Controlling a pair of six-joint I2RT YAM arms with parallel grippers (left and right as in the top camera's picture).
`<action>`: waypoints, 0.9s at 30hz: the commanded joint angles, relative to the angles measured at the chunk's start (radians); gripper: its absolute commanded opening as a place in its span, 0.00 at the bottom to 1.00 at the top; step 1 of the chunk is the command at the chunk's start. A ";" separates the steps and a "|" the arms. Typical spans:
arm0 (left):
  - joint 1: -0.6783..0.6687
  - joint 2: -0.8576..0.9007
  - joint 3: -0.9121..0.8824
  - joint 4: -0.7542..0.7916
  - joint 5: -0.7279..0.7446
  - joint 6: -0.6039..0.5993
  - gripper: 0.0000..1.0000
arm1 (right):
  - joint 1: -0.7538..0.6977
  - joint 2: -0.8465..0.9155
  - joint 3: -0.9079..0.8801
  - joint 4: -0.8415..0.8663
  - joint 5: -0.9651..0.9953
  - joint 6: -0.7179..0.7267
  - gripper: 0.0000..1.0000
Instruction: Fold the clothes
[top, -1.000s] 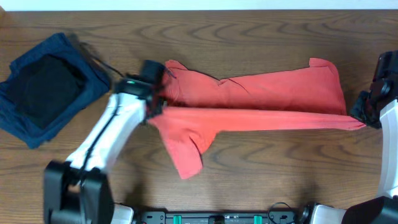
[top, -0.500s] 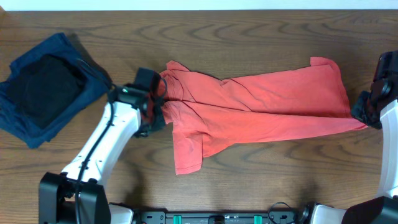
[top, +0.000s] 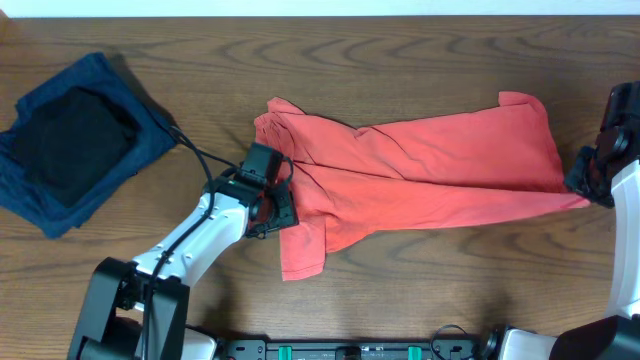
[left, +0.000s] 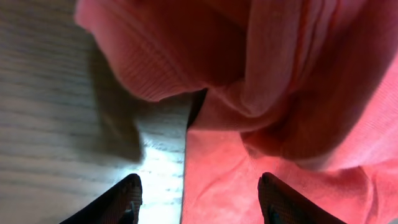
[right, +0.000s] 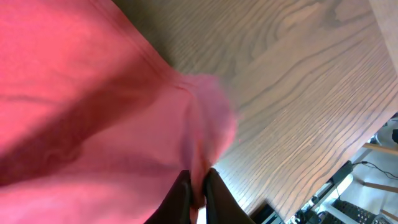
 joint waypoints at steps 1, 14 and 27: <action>-0.007 0.031 -0.015 0.041 0.010 0.002 0.61 | -0.008 -0.008 0.000 0.000 0.021 0.016 0.08; -0.009 0.141 -0.017 0.111 0.088 0.004 0.42 | -0.008 -0.008 0.000 0.000 0.021 0.016 0.09; -0.008 0.141 -0.017 0.101 0.084 0.078 0.06 | -0.009 -0.008 -0.010 -0.058 0.020 0.049 0.23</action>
